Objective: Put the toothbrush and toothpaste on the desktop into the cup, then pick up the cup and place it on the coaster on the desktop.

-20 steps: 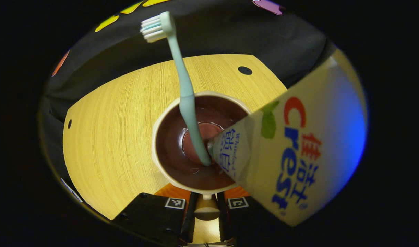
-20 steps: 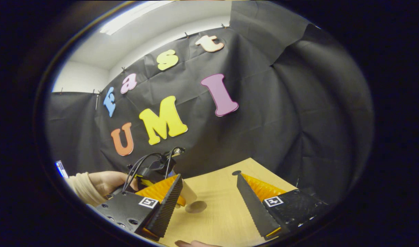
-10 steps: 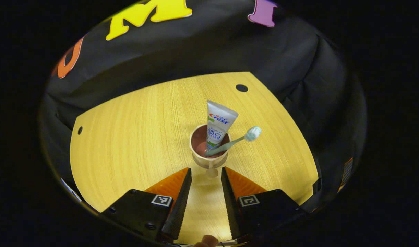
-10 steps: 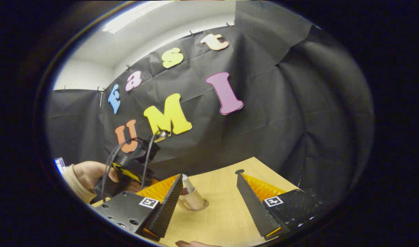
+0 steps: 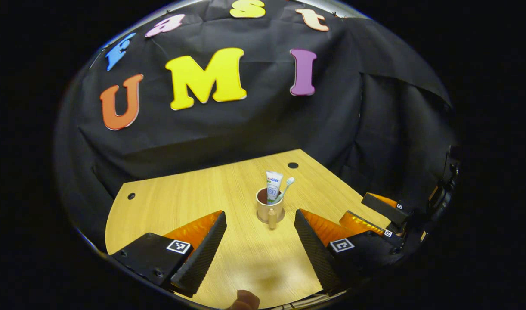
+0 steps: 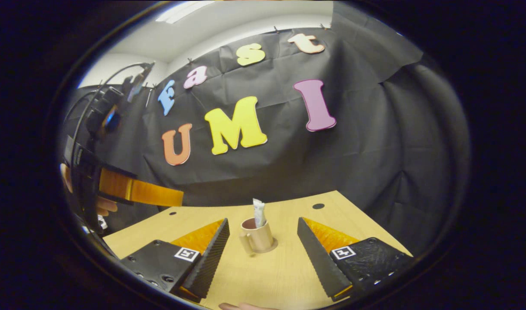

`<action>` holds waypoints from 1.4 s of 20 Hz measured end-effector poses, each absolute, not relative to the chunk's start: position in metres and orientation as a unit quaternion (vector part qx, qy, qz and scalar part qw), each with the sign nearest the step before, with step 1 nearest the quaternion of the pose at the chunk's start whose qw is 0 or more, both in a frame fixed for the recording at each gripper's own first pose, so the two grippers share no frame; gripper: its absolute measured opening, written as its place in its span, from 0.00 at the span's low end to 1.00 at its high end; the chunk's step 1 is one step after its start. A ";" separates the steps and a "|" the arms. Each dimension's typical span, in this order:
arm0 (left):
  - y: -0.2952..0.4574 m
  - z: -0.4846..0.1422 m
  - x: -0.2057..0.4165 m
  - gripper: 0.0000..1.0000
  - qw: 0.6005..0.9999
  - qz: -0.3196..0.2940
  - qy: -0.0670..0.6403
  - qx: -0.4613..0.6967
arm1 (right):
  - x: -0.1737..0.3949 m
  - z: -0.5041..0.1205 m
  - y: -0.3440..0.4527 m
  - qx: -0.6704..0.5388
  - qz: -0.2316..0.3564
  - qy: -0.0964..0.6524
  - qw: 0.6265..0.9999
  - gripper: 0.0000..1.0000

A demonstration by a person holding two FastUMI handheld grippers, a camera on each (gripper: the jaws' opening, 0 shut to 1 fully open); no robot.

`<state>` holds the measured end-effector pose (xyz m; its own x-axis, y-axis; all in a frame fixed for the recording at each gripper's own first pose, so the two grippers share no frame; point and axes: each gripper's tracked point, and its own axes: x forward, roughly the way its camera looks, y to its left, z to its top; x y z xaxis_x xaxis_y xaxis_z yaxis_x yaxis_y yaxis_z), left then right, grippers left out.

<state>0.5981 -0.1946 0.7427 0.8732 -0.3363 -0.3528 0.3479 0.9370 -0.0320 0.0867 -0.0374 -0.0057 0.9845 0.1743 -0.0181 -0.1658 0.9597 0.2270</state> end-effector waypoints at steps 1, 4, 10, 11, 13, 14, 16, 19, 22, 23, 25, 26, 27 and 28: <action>-0.196 0.735 0.600 1.00 0.974 -0.160 0.160 0.010 | 0.086 -0.006 -0.032 0.100 0.086 0.019 0.991 0.95; -0.187 0.726 0.573 1.00 0.983 -0.138 0.121 -0.006 | 0.089 -0.009 -0.029 0.081 0.063 0.021 0.994 0.95; -0.157 0.665 0.575 1.00 0.990 -0.093 0.090 -0.053 | 0.084 -0.013 -0.007 0.061 0.078 0.023 0.995 0.95; -0.152 0.654 0.583 1.00 0.989 -0.090 0.093 -0.068 | 0.083 -0.012 -0.006 0.058 0.078 0.021 0.995 0.95; -0.151 0.643 0.583 1.00 0.987 -0.095 0.095 -0.092 | 0.081 -0.010 -0.004 0.056 0.081 0.019 0.995 0.92; -0.150 0.643 0.585 0.99 0.986 -0.095 0.093 -0.098 | 0.080 -0.008 -0.004 0.055 0.079 0.016 0.995 0.95; -0.145 0.645 0.587 0.99 0.988 -0.086 0.084 -0.095 | 0.077 -0.004 -0.009 0.049 0.070 0.007 0.996 0.95; -0.140 0.662 0.583 0.99 0.992 -0.065 0.062 -0.086 | 0.070 0.005 -0.008 0.053 0.074 -0.007 0.996 0.95; -0.144 0.679 0.571 0.99 0.993 -0.067 0.043 -0.092 | 0.064 0.014 -0.011 0.050 0.072 -0.024 0.996 0.92; -0.141 0.685 0.568 0.99 0.993 -0.064 0.037 -0.093 | 0.062 0.016 -0.011 0.048 0.072 -0.028 0.996 0.95; -0.137 0.691 0.564 0.99 0.993 -0.058 0.028 -0.095 | 0.060 0.017 -0.011 0.045 0.074 -0.030 0.996 0.95; -0.136 0.692 0.563 0.99 0.994 -0.055 0.025 -0.093 | 0.061 0.017 -0.012 0.044 0.073 -0.029 0.996 0.95; -0.134 0.694 0.562 0.99 0.994 -0.052 0.022 -0.089 | 0.061 0.017 -0.012 0.043 0.072 -0.029 0.996 0.95; -0.133 0.695 0.562 0.99 0.995 -0.051 0.020 -0.086 | 0.062 0.016 -0.012 0.041 0.071 -0.028 0.996 0.95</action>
